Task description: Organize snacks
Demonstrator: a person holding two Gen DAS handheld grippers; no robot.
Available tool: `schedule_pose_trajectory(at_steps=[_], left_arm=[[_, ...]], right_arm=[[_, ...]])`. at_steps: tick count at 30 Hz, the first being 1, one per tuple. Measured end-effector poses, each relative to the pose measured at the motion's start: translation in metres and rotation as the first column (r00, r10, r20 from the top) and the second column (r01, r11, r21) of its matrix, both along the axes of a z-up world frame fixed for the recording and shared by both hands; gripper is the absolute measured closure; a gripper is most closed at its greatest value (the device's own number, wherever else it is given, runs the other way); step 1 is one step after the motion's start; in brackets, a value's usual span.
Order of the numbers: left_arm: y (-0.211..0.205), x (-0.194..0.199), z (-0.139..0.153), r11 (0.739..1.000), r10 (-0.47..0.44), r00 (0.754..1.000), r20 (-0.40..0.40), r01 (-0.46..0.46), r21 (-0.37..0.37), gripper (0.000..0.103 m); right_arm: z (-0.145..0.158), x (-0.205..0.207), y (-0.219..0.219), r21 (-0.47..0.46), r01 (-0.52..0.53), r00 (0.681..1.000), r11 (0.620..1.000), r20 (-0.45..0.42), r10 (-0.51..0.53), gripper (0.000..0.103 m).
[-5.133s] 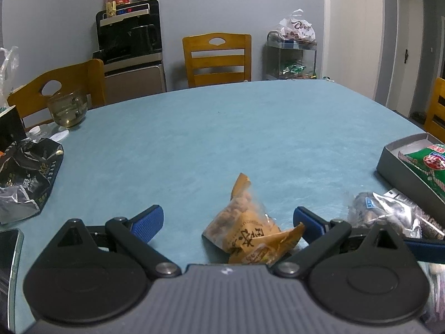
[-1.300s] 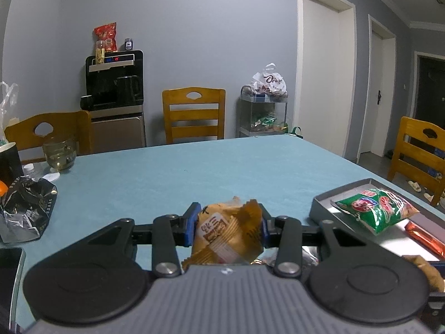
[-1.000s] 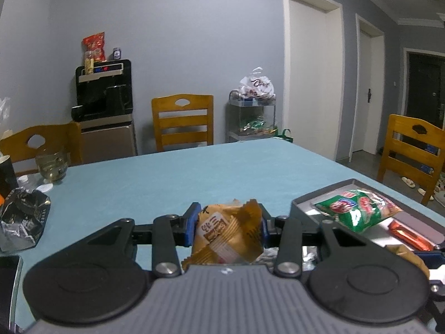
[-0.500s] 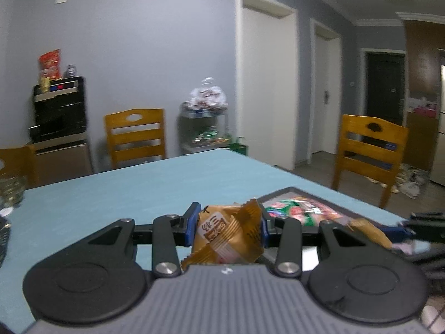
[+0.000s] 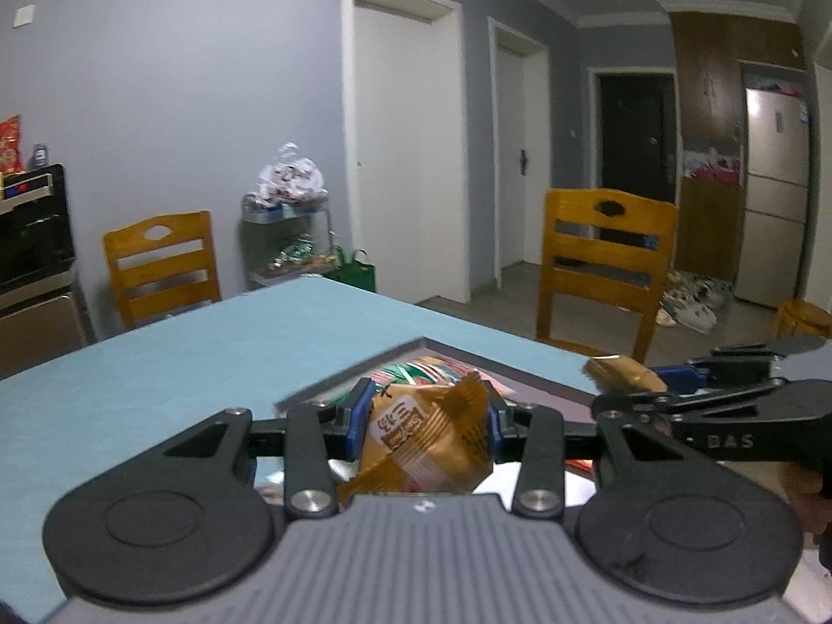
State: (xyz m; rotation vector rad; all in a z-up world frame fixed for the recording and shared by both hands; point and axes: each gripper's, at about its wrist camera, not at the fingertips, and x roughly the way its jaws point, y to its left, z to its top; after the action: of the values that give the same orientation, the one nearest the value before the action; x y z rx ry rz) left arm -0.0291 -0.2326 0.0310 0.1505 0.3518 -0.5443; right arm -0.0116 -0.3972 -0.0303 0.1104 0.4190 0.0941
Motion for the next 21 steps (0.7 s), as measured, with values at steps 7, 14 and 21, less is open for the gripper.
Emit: schedule_pose_trajectory(at_steps=[7, 14, 21], left_arm=[[-0.033, -0.004, -0.023, 0.998, -0.051, 0.999, 0.000, 0.051, 0.044, 0.064], [-0.055, 0.008, -0.046, 0.993, -0.073, 0.997, -0.015, 0.074, 0.093, 0.064], [-0.070, 0.009, -0.067, 0.984, -0.103, 0.994, -0.029, 0.107, 0.139, 0.064]], right_arm=[[-0.015, 0.008, -0.004, -0.019, 0.012, 0.998, 1.000, -0.056, -0.013, 0.063], [-0.028, 0.017, -0.007, -0.027, 0.017, 0.995, 0.999, -0.101, -0.020, 0.062], [-0.036, 0.022, -0.011, -0.038, 0.028, 0.991, 0.999, -0.130, -0.033, 0.062]])
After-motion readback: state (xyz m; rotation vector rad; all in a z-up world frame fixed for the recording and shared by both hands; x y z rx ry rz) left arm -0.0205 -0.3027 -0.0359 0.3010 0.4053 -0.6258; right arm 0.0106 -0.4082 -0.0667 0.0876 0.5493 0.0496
